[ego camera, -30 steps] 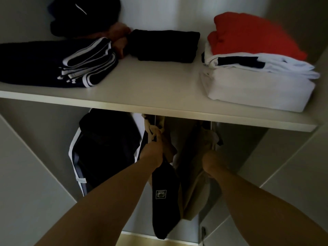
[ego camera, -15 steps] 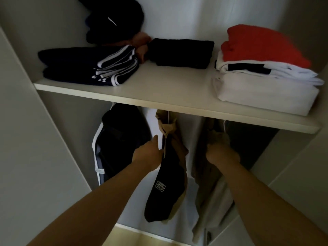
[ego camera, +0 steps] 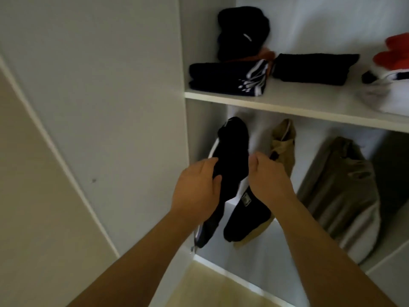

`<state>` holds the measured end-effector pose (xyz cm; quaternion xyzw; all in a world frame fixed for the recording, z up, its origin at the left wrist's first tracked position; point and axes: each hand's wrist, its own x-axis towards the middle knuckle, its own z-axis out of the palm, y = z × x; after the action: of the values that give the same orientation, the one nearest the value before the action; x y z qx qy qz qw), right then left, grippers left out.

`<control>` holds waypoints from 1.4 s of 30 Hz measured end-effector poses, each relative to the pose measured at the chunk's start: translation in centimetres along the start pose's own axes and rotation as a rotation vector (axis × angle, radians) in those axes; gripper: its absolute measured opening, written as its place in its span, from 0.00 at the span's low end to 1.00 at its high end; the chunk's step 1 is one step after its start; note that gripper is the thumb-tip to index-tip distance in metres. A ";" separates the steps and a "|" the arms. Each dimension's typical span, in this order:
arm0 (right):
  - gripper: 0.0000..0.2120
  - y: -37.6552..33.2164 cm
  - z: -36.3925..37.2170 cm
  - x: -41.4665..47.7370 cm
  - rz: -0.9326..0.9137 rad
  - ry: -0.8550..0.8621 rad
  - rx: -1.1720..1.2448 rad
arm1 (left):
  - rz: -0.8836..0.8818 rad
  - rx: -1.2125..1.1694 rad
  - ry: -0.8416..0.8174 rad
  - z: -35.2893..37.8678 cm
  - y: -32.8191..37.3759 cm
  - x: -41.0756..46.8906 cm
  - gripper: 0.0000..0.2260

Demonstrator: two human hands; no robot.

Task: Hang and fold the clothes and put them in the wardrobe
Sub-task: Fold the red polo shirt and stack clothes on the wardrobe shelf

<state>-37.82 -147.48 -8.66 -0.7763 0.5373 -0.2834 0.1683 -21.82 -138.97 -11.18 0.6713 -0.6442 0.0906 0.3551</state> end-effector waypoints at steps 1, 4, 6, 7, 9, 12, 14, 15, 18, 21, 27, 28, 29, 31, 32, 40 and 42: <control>0.18 -1.8 1.0 -1.1 -0.017 -0.006 0.009 | 0.032 0.045 0.070 -1.7 -0.9 -1.2 0.17; 0.18 -6.8 3.3 -4.1 -0.086 -0.014 -0.038 | 0.053 0.179 0.189 -6.1 -3.8 -4.3 0.21; 0.19 -9.5 4.1 -5.6 -0.095 0.003 -0.023 | 0.063 0.258 0.270 -8.5 -5.7 -5.4 0.23; 0.19 -10.7 4.3 -6.1 -0.093 0.007 -0.012 | 0.050 0.300 0.315 -9.5 -6.6 -5.5 0.26; 0.18 -12.5 4.4 -7.0 -0.111 0.020 -0.005 | -0.053 0.354 0.394 -11.2 -8.1 -5.2 0.32; 0.16 -14.1 4.1 -8.3 -0.149 0.038 -0.044 | -0.294 0.298 0.415 -12.6 -9.4 -4.4 0.40; 0.18 -14.7 3.7 -8.9 -0.136 0.043 -0.034 | -0.375 0.199 0.393 -12.9 -9.9 -4.1 0.41; 0.20 -15.0 3.4 -9.2 -0.124 0.046 -0.028 | -0.387 0.152 0.386 -13.0 -10.1 -4.1 0.39; 0.23 -15.3 2.8 -9.9 -0.122 0.066 -0.054 | -0.384 0.092 0.403 -13.3 -10.2 -4.3 0.35; 0.24 -14.8 2.1 -10.6 -0.116 0.066 -0.068 | -0.441 0.046 0.408 -13.8 -9.8 -4.3 0.33; 0.25 -12.4 -0.4 -12.1 -0.086 0.077 -0.058 | -0.448 0.119 0.367 -12.6 -5.7 -5.3 0.30; 0.24 -11.8 -1.0 -12.4 -0.084 0.077 -0.073 | -0.438 0.132 0.363 -12.0 -4.4 -5.6 0.30; 0.23 -11.2 -1.7 -12.6 -0.076 0.079 -0.085 | -0.425 0.136 0.357 -11.3 -3.1 -6.0 0.30; 0.20 -9.9 -2.9 -13.0 -0.050 0.092 -0.080 | -0.379 0.115 0.346 -9.9 -0.2 -6.5 0.30; 0.20 -9.3 -3.5 -13.2 -0.037 0.105 -0.071 | -0.349 0.094 0.344 -9.2 1.1 -6.8 0.30; 0.20 -4.0 -8.2 -15.4 0.077 0.182 -0.012 | 0.103 0.090 0.274 -4.6 6.1 -4.4 0.31; 0.20 -2.9 -9.4 -15.9 0.101 0.197 -0.031 | 0.218 0.139 0.204 -3.5 6.1 -2.6 0.34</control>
<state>-45.67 -131.25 -3.73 -0.7192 0.5939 -0.3412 0.1169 -26.73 -134.35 -7.93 0.6077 -0.6660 0.2405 0.3596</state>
